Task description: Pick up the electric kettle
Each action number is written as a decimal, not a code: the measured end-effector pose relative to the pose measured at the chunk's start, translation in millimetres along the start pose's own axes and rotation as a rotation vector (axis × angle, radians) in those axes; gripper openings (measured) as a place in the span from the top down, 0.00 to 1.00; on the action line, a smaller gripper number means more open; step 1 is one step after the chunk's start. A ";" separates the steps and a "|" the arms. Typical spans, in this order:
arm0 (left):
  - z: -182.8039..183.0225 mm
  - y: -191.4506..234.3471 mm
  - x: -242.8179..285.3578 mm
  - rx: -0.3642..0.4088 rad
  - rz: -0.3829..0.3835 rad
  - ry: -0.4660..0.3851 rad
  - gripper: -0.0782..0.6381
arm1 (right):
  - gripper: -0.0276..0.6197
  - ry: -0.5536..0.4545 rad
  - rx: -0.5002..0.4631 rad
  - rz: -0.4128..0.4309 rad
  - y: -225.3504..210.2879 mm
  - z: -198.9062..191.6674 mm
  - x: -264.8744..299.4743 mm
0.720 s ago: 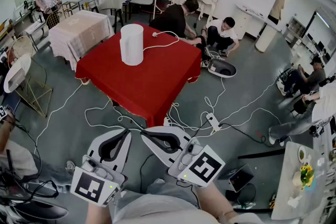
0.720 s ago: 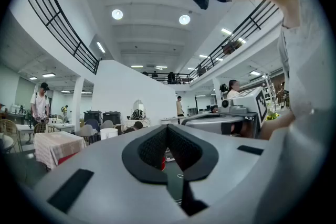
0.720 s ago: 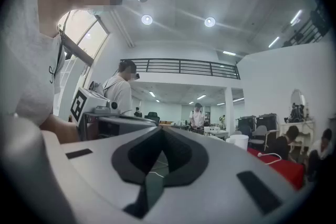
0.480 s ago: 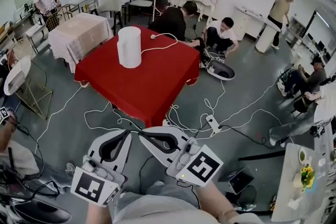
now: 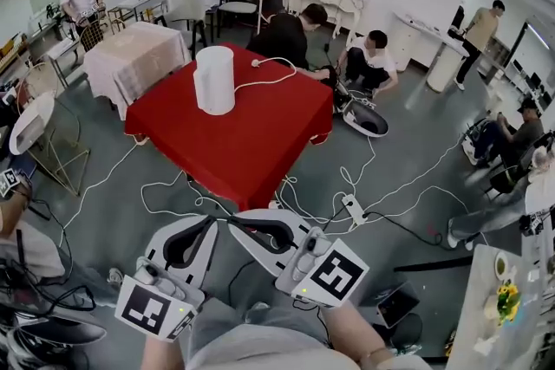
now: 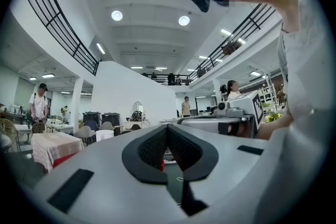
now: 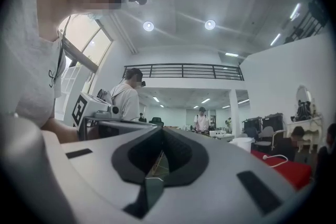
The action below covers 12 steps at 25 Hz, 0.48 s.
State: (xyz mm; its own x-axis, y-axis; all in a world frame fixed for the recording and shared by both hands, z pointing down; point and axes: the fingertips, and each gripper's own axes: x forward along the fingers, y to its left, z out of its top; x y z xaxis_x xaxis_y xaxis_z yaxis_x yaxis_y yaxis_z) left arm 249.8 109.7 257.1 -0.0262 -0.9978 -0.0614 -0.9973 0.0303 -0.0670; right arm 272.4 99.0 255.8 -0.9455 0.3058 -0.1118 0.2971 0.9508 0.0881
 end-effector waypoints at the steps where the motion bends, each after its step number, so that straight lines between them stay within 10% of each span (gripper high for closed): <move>1: -0.6 0.9 0.4 0.000 -0.003 0.001 0.88 | 0.95 -0.004 0.001 0.001 -0.8 -0.5 0.5; 12: -14.7 37.9 22.9 -0.057 -0.059 0.010 0.87 | 0.95 0.037 0.017 -0.062 -30.2 -17.4 20.6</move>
State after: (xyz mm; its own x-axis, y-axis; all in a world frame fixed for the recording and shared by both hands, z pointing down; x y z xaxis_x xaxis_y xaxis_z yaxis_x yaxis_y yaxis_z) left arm 210.4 87.2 267.8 0.0322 -0.9983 -0.0485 -0.9994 -0.0316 -0.0134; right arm 241.7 75.7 268.1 -0.9663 0.2448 -0.0793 0.2400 0.9686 0.0655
